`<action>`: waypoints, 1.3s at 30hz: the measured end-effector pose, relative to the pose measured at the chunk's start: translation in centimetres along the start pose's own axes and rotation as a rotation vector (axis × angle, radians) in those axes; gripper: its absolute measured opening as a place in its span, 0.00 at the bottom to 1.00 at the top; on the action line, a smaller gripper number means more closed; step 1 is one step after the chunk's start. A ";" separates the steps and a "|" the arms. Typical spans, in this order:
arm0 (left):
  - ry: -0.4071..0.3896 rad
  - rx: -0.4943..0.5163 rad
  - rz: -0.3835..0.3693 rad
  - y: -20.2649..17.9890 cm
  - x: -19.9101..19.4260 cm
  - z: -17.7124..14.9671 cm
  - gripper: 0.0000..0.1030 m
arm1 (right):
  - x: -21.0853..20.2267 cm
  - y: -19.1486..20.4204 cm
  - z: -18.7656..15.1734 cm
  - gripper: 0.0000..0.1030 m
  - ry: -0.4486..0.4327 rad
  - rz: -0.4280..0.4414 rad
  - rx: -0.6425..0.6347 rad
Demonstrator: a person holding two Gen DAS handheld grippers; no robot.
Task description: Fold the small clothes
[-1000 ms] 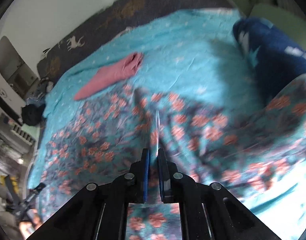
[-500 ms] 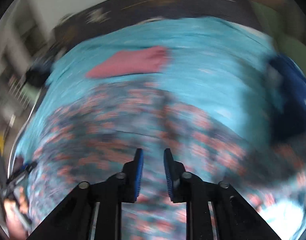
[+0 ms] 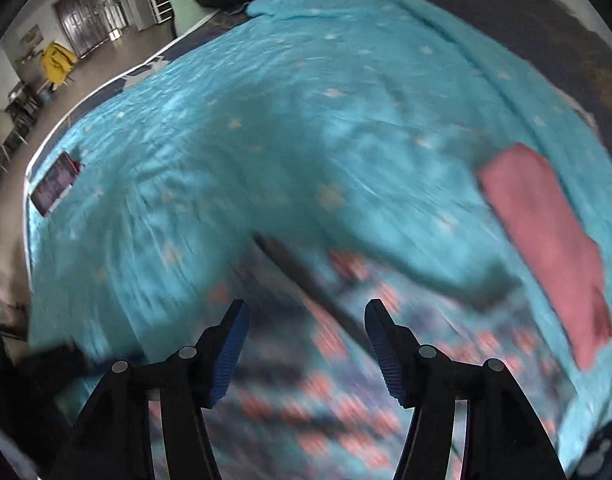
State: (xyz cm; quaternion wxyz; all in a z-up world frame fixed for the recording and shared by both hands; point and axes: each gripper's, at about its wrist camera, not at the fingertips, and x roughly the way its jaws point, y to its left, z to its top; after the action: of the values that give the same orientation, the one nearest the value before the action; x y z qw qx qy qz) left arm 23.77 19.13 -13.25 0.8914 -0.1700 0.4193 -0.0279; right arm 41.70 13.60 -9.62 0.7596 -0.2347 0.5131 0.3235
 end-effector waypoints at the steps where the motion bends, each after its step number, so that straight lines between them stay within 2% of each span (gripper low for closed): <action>1: -0.004 -0.005 -0.008 0.1 -0.1 -0.1 0.34 | 0.6 0.3 0.6 0.60 0.007 -0.001 0.000; 3: -0.012 -0.015 -0.024 0.3 -0.2 -0.3 0.34 | 2.0 0.7 1.5 0.59 0.052 -0.001 0.005; 5: -0.020 -0.024 -0.035 0.6 -0.5 -0.5 0.30 | 2.9 1.0 1.4 0.34 0.104 -0.001 0.002; 6: -0.022 -0.025 -0.045 0.7 -0.5 -0.6 0.26 | 3.2 1.2 1.3 0.06 0.130 0.013 0.003; 7: -0.022 -0.025 -0.055 0.6 -0.5 -0.6 0.21 | 3.2 1.4 1.3 0.05 0.134 0.026 0.010; 10: -0.023 -0.033 -0.066 0.8 -0.5 -0.7 0.13 | 2.3 1.4 1.4 0.01 0.075 -0.014 0.055; 11: -0.025 -0.040 -0.070 0.9 -0.5 -0.7 0.13 | 1.9 1.1 1.8 0.01 0.050 -0.036 0.075; 13: -0.026 -0.058 -0.079 1.4 -0.6 -0.8 0.12 | 0.5 -1.1 2.7 0.00 -0.031 -0.147 0.174; 14: -0.025 -0.065 -0.083 1.5 -0.5 -0.7 0.12 | 0.3 -2.2 2.9 0.00 -0.042 -0.157 0.228; 16: -0.024 -0.066 -0.084 1.6 -0.5 -0.8 0.12 | -0.5 -4.7 2.9 0.00 -0.063 -0.091 0.332; 17: -0.025 -0.062 -0.082 1.5 -0.5 -0.8 0.12 | -0.7 -5.1 2.8 0.01 -0.060 -0.032 0.329; 18: -0.025 -0.056 -0.077 1.4 -0.5 -0.8 0.12 | -0.7 -4.9 2.4 0.04 -0.023 0.055 0.297; 20: -0.026 -0.047 -0.069 1.2 -0.5 -0.9 0.12 | -0.4 -3.7 1.7 0.07 0.064 0.154 0.213; 21: -0.027 -0.046 -0.069 1.3 -0.5 -0.9 0.12 | -0.2 -2.8 1.3 0.17 0.086 0.163 0.160; 22: -0.028 -0.047 -0.070 1.3 -0.5 -0.9 0.12 | -0.1 -2.2 1.1 0.32 0.097 0.146 0.125; 23: -0.029 -0.048 -0.072 1.3 -0.5 -1.0 0.12 | 0.1 -1.8 1.0 0.41 0.104 0.119 0.104; 24: -0.029 -0.049 -0.074 1.3 -0.5 -1.0 0.12 | 0.3 -1.6 1.0 0.55 0.102 0.107 0.100; 25: -0.029 -0.050 -0.075 1.4 -0.5 -1.0 0.12 | 0.4 -1.7 0.9 0.61 0.104 0.115 0.101; 27: -0.029 -0.051 -0.075 1.4 -0.5 -1.0 0.12 | 1.1 -1.3 1.0 0.61 0.125 0.167 0.103; 28: -0.028 -0.052 -0.075 1.3 -0.5 -1.1 0.12 | 1.4 -0.7 1.0 0.51 0.139 0.185 0.086; 29: -0.027 -0.052 -0.076 1.4 -0.4 -1.1 0.12 | 1.6 0.1 0.9 0.36 0.153 0.187 0.054; 30: -0.027 -0.052 -0.076 1.3 -0.4 -1.1 0.12 | 2.1 1.1 0.7 0.03 0.186 0.161 0.024; 33: -0.028 -0.053 -0.076 1.4 -0.4 -1.1 0.12 | 2.4 1.6 1.1 0.03 0.167 0.077 0.080; 34: -0.028 -0.054 -0.075 1.4 -0.4 -1.0 0.13 | 2.1 1.0 1.5 0.02 0.134 0.065 0.129; 37: -0.026 -0.067 -0.074 1.6 -0.3 -1.1 0.14 | -0.4 -3.7 2.6 0.00 -0.054 0.059 0.419; 38: -0.027 -0.073 -0.078 1.7 -0.3 -1.1 0.14 | -1.3 -4.9 2.9 0.00 -0.100 0.063 0.448; 39: -0.029 -0.082 -0.084 1.9 -0.3 -1.1 0.14 | -1.6 -5.6 3.2 0.00 -0.100 0.096 0.447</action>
State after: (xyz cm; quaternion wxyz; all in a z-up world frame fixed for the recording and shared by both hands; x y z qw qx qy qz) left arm 22.59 20.68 -14.33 0.8876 -0.2240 0.3998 -0.0456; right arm 47.36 11.56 -6.83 0.8009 -0.0196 0.5443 0.2487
